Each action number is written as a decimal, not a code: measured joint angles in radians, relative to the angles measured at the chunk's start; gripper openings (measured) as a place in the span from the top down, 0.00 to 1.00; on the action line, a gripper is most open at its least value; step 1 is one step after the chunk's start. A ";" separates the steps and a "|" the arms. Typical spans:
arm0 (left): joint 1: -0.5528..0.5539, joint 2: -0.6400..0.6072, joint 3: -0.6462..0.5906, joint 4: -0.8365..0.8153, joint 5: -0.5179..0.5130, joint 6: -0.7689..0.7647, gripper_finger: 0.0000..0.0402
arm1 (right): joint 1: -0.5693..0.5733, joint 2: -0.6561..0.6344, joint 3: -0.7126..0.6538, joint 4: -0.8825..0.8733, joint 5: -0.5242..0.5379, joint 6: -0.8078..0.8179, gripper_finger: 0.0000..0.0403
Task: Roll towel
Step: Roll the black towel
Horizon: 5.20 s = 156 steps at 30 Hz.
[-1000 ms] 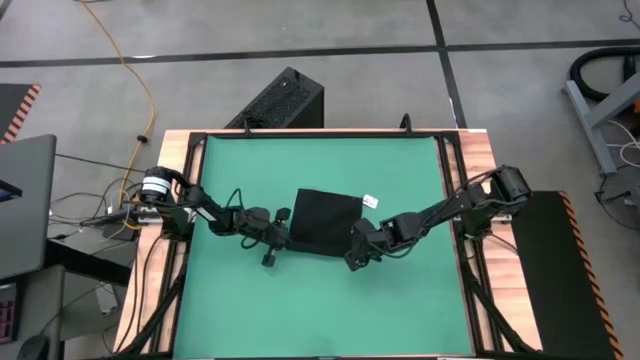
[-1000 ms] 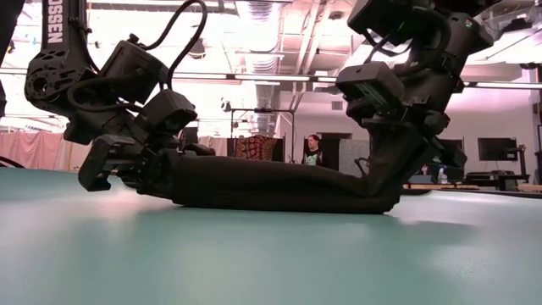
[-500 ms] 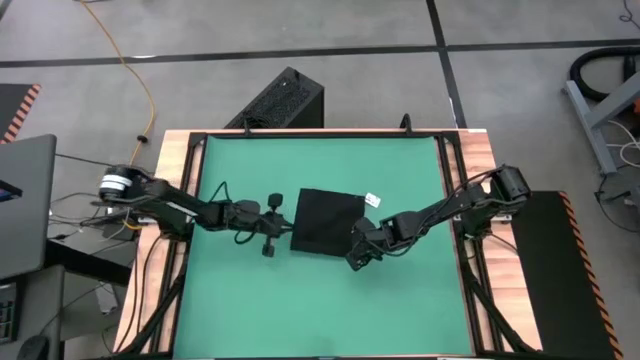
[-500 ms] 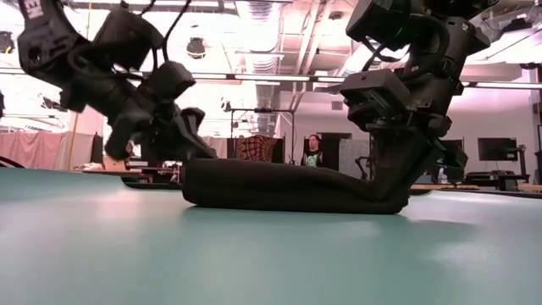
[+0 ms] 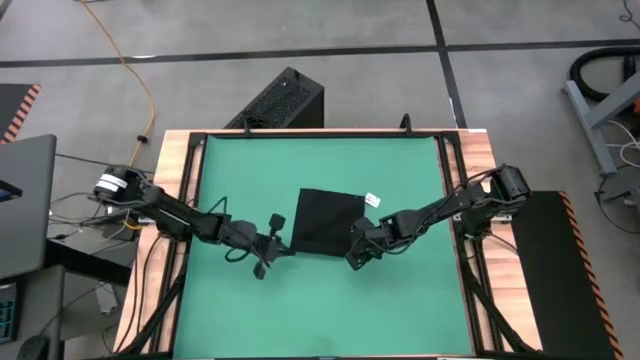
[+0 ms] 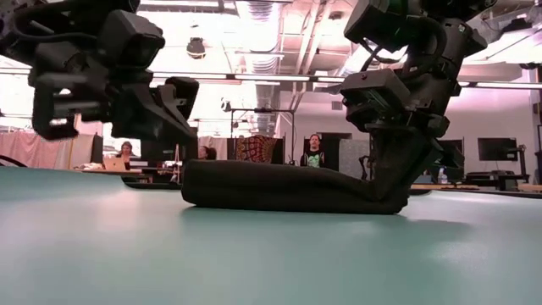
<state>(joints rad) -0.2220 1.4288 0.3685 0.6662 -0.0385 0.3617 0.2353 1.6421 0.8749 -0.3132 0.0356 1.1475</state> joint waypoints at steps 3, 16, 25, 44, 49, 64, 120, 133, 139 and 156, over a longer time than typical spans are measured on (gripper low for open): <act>-0.022 0.042 0.031 -0.001 -0.100 0.031 1.00 | -0.004 0.000 0.000 0.000 -0.012 0.002 0.92; -0.024 0.079 0.114 -0.148 -0.105 0.106 1.00 | -0.004 0.000 0.000 0.007 -0.012 -0.003 0.92; 0.050 0.079 0.112 -0.164 -0.075 0.101 1.00 | -0.003 0.000 0.000 0.007 -0.012 -0.004 0.92; 0.102 0.078 0.110 -0.154 -0.020 0.131 1.00 | -0.002 0.000 0.000 0.007 -0.011 -0.009 0.91; 0.054 0.073 0.110 -0.062 0.006 0.145 1.00 | -0.009 0.000 0.000 0.007 -0.035 0.000 0.91; 0.049 0.221 0.110 -0.035 -0.043 0.189 1.00 | -0.016 0.000 0.000 0.011 -0.067 0.030 0.91; 0.194 0.243 0.111 -0.061 0.059 0.095 1.00 | 0.014 0.000 0.001 0.063 0.002 -0.136 0.83; 0.194 0.242 0.111 -0.083 0.060 0.097 1.00 | 0.044 -0.001 0.001 0.035 -0.002 -0.187 0.83; 0.194 0.242 0.111 -0.083 0.060 0.097 1.00 | 0.032 -0.001 0.001 0.031 -0.008 -0.213 0.81; 0.194 0.242 0.111 -0.080 0.059 0.097 1.00 | -0.037 -0.105 0.001 -0.008 -0.006 -0.242 0.47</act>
<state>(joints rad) -0.0280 1.6711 0.4793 0.5865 0.0210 0.4591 0.1981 1.5366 0.8761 -0.3216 0.0291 0.9055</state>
